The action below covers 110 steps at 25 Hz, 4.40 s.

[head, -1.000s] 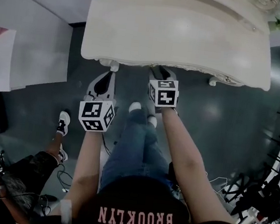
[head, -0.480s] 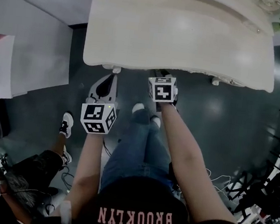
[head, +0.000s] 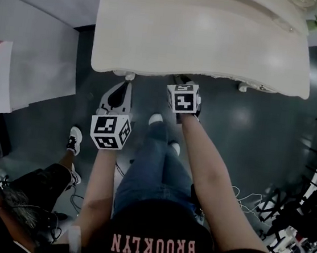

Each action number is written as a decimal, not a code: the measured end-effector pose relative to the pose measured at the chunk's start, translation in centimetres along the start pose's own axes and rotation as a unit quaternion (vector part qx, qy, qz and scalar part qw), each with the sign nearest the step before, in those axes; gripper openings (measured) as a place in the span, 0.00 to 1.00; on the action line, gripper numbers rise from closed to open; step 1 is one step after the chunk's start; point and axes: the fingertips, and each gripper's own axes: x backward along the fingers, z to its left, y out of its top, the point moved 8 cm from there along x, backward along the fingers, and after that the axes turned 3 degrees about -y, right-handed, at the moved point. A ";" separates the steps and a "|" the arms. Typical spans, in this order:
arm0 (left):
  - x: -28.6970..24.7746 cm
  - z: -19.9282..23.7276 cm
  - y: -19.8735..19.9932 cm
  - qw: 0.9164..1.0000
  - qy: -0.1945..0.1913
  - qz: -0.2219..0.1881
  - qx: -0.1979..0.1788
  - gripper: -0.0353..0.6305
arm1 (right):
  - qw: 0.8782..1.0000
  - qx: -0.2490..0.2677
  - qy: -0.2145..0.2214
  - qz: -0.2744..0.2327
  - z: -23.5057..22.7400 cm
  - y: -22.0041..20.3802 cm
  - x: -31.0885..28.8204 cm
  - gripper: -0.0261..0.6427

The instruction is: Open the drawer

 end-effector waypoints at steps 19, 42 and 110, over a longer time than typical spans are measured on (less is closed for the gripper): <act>2.7 -3.4 -3.3 1.000 0.013 0.001 0.010 0.06 | 1.000 0.011 0.026 -0.001 0.7 -3.8 2.3 0.20; 7.8 -6.7 -6.9 0.999 0.030 -0.010 0.018 0.06 | 0.999 0.022 0.044 0.008 2.6 -8.7 5.7 0.20; 19.8 -19.6 -11.8 0.997 0.021 -0.069 -0.016 0.06 | 0.995 0.033 0.045 -0.077 0.6 -18.9 22.2 0.03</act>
